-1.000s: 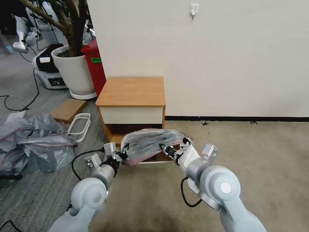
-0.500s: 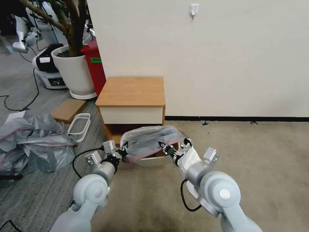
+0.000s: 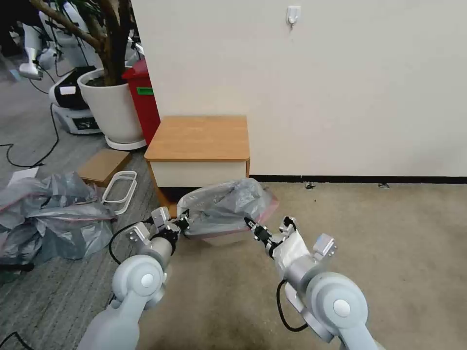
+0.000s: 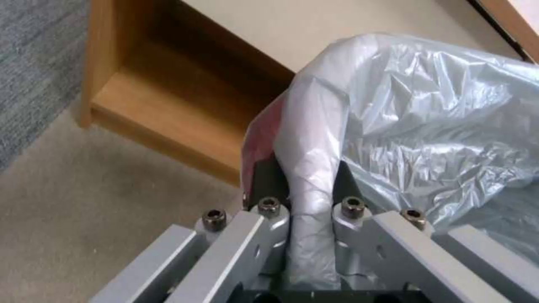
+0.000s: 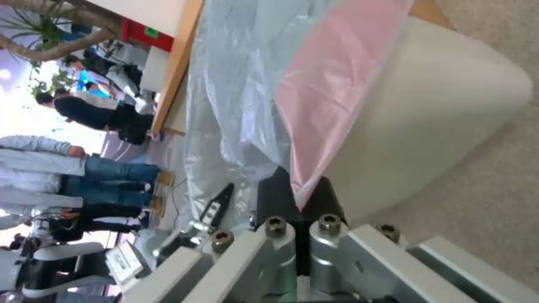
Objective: Pick up the garbage bag from the table and place it over the trash can.
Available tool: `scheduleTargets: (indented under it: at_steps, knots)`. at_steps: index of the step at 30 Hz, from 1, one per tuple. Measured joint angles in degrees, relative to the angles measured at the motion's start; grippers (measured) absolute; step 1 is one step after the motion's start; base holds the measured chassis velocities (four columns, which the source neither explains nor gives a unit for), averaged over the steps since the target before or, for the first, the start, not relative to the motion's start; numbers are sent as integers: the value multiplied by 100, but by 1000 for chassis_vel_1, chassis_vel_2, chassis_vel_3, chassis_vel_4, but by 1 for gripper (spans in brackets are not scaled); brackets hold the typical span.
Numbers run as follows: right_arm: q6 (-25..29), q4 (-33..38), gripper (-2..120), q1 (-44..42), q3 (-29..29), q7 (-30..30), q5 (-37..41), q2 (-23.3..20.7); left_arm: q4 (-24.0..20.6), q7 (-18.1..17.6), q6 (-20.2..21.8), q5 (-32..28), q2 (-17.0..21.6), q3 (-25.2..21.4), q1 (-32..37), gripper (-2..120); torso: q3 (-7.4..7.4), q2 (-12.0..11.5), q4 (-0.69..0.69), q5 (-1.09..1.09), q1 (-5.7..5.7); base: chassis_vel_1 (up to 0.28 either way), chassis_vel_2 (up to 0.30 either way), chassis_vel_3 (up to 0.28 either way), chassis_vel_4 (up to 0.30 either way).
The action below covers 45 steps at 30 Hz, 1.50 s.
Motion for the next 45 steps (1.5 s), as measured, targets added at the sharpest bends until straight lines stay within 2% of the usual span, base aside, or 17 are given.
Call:
scheduleTargets:
  at_steps: [8,19,22,23,27,28,31,32,34,35,36,38,41,42,44,45]
  knots:
    - [89,-11,0,-309,0,-103,-189,9,3,-331,-29,-191,-18,-3,-66,4,0,0,0,0,0,0,0,0,0]
    - [137,-302,0,-175,45,-11,-478,-47,-146,-340,127,-342,79,-83,83,4,0,0,0,0,0,0,0,0,0]
    - [152,-239,12,-244,16,17,-645,-115,-147,-342,136,-382,181,-150,93,4,0,0,1,0,0,0,0,0,0]
    - [152,-239,12,-244,16,17,-645,-115,-147,-342,136,-382,181,-150,93,4,0,0,1,0,0,0,0,0,0]
    - [267,-177,30,-369,-52,-66,-963,-228,-146,-337,146,-544,328,-191,29,4,0,0,0,0,0,0,0,0,0]
    - [267,-177,30,-369,-52,-66,-963,-228,-146,-337,146,-544,328,-191,29,4,0,0,0,0,0,0,0,0,0]
    - [355,-126,45,-436,-63,-115,-1110,-246,-126,-336,147,-613,339,-188,-19,4,0,0,0,0,0,0,0,0,0]
    - [355,-126,45,-436,-63,-115,-1110,-246,-126,-336,147,-613,339,-188,-19,4,0,0,0,0,0,0,0,0,0]
    - [403,-81,55,-466,-31,-150,-1173,-247,-91,-336,148,-622,342,-171,-37,4,0,0,0,-1,0,0,0,0,0]
    - [403,-81,55,-466,-31,-150,-1173,-247,-91,-336,148,-622,342,-171,-37,4,0,0,0,-1,0,0,0,0,0]
    - [427,-46,62,-505,14,-179,-1220,-274,-55,-331,148,-636,363,-169,-62,4,0,0,0,0,0,0,0,0,0]
    - [460,-35,65,-538,39,-215,-1274,-303,-37,-329,148,-656,381,-170,-80,4,0,0,0,0,0,0,0,0,0]
    - [558,-26,81,-656,151,-420,-1459,-425,1,-293,148,-744,500,-177,-126,4,0,0,-1,-1,0,0,0,0,0]
    - [558,-26,81,-656,151,-420,-1459,-425,1,-293,148,-744,500,-177,-126,4,0,0,-1,-1,0,0,0,0,0]
    - [675,-103,92,-678,386,-853,-1521,-654,2,-111,164,-863,721,-220,-135,4,0,0,0,0,0,0,0,0,0]
    - [675,-103,92,-678,386,-853,-1521,-654,2,-111,164,-863,721,-220,-135,4,0,0,0,0,0,0,0,0,0]
